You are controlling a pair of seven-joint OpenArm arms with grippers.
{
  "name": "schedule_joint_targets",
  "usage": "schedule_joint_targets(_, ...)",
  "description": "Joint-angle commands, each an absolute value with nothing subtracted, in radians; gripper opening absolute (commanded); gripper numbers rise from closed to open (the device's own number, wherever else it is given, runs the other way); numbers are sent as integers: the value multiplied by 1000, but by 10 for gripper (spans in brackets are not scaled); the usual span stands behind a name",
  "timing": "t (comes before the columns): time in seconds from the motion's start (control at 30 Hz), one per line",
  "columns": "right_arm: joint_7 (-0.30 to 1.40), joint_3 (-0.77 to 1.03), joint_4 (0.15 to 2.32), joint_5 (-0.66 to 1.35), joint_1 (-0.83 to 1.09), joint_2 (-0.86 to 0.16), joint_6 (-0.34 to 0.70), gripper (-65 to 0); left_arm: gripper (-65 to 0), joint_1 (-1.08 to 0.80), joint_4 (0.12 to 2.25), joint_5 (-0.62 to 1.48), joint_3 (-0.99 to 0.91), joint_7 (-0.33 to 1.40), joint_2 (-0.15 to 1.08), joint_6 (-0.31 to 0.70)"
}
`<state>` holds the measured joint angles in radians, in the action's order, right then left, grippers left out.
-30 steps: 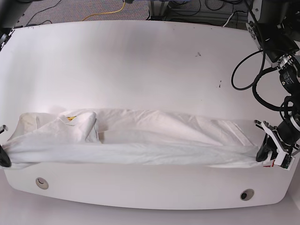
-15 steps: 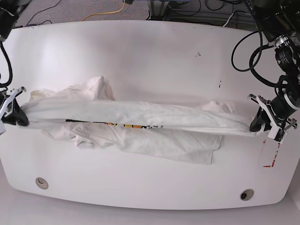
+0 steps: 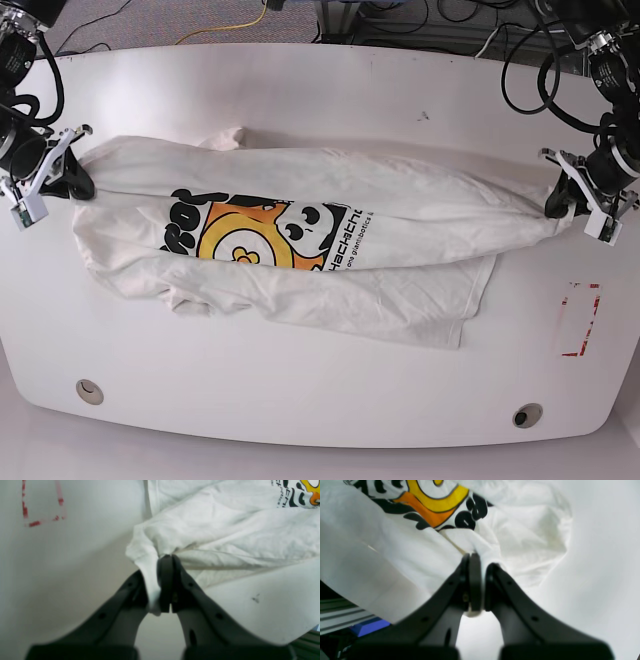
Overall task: Layout the t-shirt on the table in an organized manner, then fold the t-shirt properly
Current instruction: 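Draw the shirt across the table with both grippers and release it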
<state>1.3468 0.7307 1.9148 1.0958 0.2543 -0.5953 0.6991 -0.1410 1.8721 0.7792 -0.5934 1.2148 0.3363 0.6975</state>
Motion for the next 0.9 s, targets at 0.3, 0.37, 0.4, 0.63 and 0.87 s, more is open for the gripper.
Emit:
schedule_joint_targets(0.3,1326,777,1940,1112,398,-613,698,-650,-650,-240,1888,791,-634,1196,386,698)
schedule_joint_targets(0.37,1326,779,1940,1109,418,-602,698,-650,-650,-251,1888,791,-651,1196,386,698)
schedule_joint_targets(0.4,1326,780,1939,1109,421,-598,698,-650,-650,-251,1888,791,-653,1196,386,698)
schedule_joint_targets(0.63,1326,777,1939,1104,455,-542,698,-650,-650,-269,1888,789,-662,1196,386,698)
schedule_joint_targets(0.87,1326,776,1939,1102,469,-518,698,-650,-650,-282,1888,788,-662,1198,386,698)
